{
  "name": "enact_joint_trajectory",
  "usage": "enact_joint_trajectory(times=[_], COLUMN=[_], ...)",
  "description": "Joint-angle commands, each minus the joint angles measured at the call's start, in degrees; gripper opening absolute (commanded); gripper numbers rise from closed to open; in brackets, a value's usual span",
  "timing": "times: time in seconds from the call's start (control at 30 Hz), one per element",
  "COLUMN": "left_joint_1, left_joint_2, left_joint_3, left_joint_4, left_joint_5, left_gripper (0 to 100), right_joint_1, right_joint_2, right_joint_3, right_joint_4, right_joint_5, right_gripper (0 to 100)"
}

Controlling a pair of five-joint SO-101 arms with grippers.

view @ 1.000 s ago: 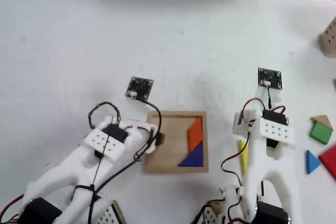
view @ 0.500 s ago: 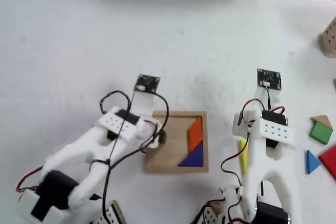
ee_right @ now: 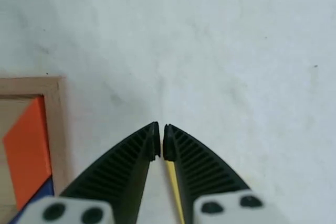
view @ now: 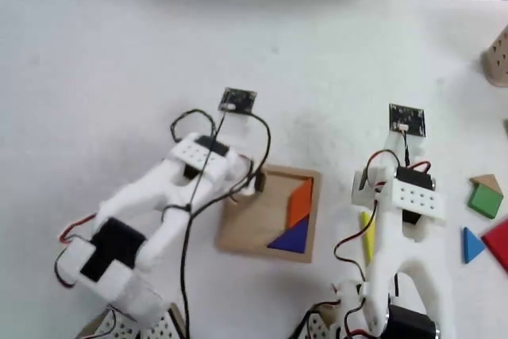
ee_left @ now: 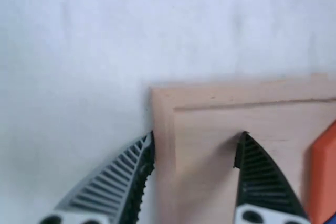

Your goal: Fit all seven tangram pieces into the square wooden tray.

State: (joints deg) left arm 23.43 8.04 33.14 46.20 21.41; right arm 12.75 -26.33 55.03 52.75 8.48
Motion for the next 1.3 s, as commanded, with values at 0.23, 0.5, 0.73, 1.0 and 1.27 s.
enact_joint_trajectory(times=[0.23,0.5,0.73,1.0,1.27], left_joint_1=[0.9,0.7,-6.6,-14.7,-16.5], left_joint_2=[9.3,9.3,9.6,9.1,9.0], left_joint_3=[-15.7,-16.0,-18.1,-17.9,-18.4], left_joint_4=[0.7,-1.7,-1.7,-1.1,10.2], left_joint_5=[1.1,1.1,3.8,4.8,4.7], left_gripper=[26,26,26,26,26], right_joint_1=[-0.4,-0.4,-0.5,-0.5,-0.5], right_joint_2=[-1.6,-1.6,-1.6,-1.6,-1.6], right_joint_3=[-0.6,-0.6,-0.6,-0.4,-0.4], right_joint_4=[-1.2,-1.2,-1.2,-2.0,-2.2], right_joint_5=[0.9,0.9,1.0,1.0,1.0], right_gripper=[2.1,2.1,2.1,2.1,2.1])
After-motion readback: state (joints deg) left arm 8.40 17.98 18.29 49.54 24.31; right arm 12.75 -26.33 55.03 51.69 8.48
